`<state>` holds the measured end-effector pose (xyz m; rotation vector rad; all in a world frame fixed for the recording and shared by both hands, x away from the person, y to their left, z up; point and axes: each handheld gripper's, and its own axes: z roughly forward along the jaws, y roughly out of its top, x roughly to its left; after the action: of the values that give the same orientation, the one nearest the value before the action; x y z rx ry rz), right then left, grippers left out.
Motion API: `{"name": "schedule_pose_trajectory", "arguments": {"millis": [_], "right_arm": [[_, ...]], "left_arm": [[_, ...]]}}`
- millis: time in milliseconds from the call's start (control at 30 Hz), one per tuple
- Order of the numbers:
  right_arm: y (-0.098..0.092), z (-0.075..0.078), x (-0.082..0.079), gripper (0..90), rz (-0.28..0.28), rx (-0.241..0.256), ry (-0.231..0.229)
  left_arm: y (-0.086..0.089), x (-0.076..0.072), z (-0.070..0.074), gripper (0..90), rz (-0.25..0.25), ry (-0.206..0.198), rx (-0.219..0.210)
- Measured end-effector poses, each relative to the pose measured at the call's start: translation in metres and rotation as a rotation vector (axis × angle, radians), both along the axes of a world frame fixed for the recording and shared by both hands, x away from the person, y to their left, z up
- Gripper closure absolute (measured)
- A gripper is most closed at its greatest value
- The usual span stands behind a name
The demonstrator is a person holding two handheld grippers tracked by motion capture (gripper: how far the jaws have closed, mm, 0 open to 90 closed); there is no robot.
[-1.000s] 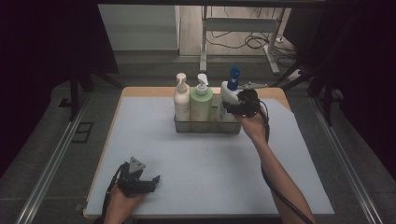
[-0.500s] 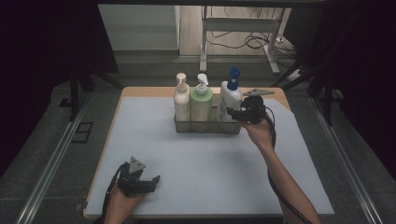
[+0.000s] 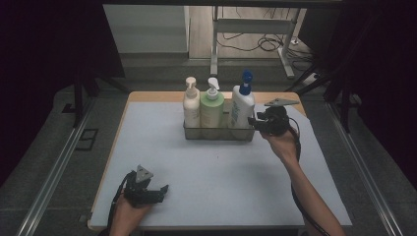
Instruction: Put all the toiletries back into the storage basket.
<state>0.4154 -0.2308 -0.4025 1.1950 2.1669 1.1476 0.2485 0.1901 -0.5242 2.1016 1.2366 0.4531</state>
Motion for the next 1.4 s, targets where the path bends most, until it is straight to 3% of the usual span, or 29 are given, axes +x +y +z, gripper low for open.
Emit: {"name": "schedule_pose_trajectory", "arguments": {"millis": [200, 467, 967, 1400], "right_arm": [[-0.010, -0.002, 0.005, 73.9, -0.028, -0.003, 0.011], [-0.013, -0.008, 0.023, 89.4, -0.065, -0.014, 0.029], [-0.002, -0.023, 0.058, 89.7, -0.068, -0.029, 0.064], [0.007, -0.044, 0.070, 89.7, -0.061, -0.036, 0.113]], "left_arm": [[0.000, 0.000, 0.000, 12.2, 0.000, 0.000, 0.000], [0.000, 0.000, 0.000, 12.2, 0.000, 0.000, 0.000], [0.000, 0.000, 0.000, 12.2, 0.000, 0.000, 0.000], [0.000, 0.000, 0.000, 12.2, 0.000, 0.000, 0.000]]}}
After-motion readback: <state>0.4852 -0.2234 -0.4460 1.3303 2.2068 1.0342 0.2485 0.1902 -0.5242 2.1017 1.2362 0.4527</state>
